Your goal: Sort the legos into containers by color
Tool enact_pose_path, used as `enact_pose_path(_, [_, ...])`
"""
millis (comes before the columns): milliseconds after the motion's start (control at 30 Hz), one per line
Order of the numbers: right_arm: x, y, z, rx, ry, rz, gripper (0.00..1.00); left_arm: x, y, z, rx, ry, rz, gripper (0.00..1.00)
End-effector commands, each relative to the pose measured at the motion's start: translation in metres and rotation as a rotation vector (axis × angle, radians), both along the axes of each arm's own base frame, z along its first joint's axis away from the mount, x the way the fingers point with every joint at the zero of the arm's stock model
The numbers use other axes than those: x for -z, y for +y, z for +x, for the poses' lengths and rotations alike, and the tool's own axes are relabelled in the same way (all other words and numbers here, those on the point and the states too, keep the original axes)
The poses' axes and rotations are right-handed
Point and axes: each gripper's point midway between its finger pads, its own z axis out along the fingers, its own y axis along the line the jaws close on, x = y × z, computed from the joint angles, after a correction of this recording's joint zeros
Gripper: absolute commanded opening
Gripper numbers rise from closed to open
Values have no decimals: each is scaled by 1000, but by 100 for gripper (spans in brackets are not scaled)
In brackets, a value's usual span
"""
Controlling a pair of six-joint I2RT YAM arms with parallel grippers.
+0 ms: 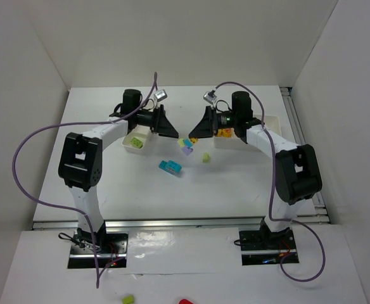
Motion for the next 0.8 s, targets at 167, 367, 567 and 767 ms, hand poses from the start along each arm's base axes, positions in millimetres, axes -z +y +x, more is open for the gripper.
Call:
enact_pose_path(167, [-19, 6, 11, -30, -62, 55, 30, -12, -8, -30, 161, -97, -87, 78])
enact_pose_path(367, [-13, 7, 12, -39, -50, 54, 30, -12, -16, -38, 191, -99, -90, 73])
enact_pose_path(567, [-5, 7, 15, -38, -31, 49, 30, -12, -18, -33, 174, -95, -77, 49])
enact_pose_path(767, [20, 4, 36, 15, -7, 5, 30, 1, -19, -20, 149, -61, -59, 43])
